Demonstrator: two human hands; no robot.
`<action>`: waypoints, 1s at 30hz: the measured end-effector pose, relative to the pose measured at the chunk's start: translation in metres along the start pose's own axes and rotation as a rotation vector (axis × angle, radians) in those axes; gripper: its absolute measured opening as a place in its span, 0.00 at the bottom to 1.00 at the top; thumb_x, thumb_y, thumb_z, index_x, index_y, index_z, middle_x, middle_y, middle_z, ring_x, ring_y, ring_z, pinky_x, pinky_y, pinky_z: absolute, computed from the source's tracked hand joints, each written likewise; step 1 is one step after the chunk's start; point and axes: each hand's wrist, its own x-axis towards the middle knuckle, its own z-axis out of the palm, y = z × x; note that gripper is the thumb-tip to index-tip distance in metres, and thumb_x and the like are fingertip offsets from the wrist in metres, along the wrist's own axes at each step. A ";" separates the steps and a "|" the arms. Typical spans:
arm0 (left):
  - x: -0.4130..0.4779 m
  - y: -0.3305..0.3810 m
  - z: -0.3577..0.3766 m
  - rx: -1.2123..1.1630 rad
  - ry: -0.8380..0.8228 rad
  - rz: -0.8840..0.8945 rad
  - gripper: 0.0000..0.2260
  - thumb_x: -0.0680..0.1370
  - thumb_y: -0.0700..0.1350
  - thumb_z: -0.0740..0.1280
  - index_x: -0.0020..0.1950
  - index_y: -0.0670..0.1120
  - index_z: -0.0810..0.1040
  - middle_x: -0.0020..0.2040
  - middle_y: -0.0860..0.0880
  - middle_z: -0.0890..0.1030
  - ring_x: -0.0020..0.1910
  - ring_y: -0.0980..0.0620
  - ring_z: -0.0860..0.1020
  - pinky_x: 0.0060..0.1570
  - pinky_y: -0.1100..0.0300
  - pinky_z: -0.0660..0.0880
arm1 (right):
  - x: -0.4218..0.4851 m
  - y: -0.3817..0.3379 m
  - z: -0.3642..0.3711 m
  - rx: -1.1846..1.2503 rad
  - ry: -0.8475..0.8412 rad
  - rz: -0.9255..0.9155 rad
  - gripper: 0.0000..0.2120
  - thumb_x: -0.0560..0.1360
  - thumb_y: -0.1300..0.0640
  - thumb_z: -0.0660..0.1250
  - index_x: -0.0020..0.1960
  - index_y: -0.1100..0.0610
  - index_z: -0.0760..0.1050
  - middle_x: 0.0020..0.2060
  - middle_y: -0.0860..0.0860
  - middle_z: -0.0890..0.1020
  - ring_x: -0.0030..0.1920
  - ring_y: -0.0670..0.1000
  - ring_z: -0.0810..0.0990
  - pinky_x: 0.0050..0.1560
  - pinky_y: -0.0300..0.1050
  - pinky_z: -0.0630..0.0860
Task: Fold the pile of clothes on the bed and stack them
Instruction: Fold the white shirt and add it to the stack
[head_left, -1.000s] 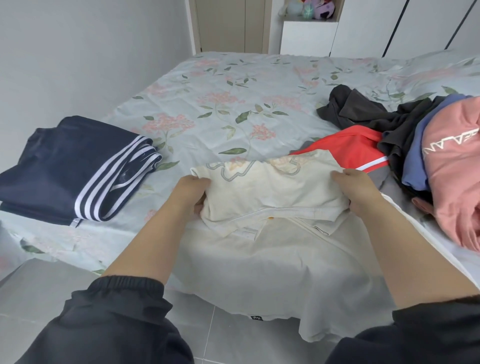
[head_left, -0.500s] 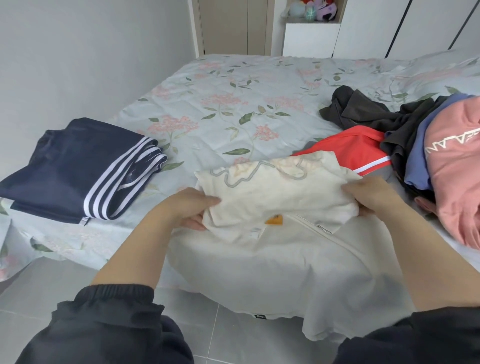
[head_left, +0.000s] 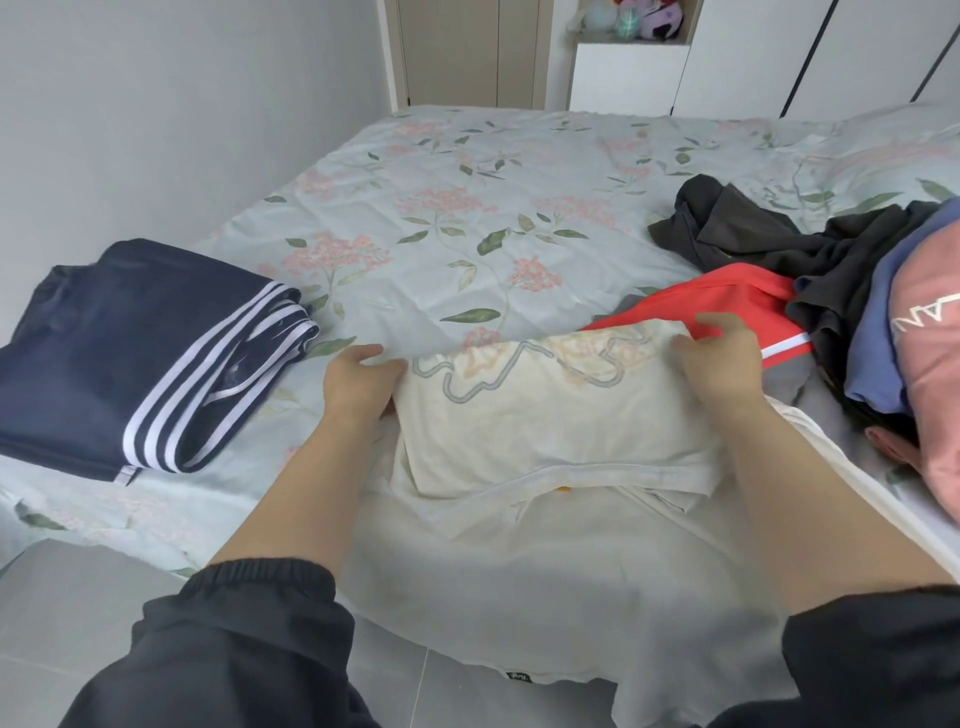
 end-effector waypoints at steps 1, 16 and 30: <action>0.003 -0.002 0.000 -0.003 0.014 0.005 0.16 0.74 0.40 0.70 0.62 0.45 0.76 0.39 0.44 0.77 0.32 0.47 0.76 0.34 0.58 0.73 | -0.001 0.001 0.001 0.007 0.018 -0.031 0.17 0.73 0.64 0.65 0.62 0.60 0.75 0.38 0.53 0.80 0.44 0.56 0.77 0.49 0.43 0.71; -0.042 -0.015 0.053 1.193 -0.257 0.903 0.21 0.82 0.48 0.52 0.75 0.48 0.61 0.75 0.48 0.62 0.75 0.46 0.56 0.71 0.48 0.53 | -0.059 -0.030 0.054 -0.606 -0.541 -0.736 0.24 0.82 0.48 0.52 0.77 0.50 0.56 0.77 0.50 0.56 0.76 0.53 0.52 0.74 0.54 0.47; -0.031 -0.018 0.036 1.409 -0.077 0.619 0.28 0.81 0.59 0.41 0.79 0.50 0.47 0.79 0.50 0.44 0.77 0.43 0.37 0.70 0.36 0.39 | -0.019 0.002 0.035 -0.811 -0.251 -0.352 0.30 0.80 0.42 0.44 0.78 0.54 0.50 0.78 0.53 0.48 0.77 0.55 0.43 0.72 0.63 0.39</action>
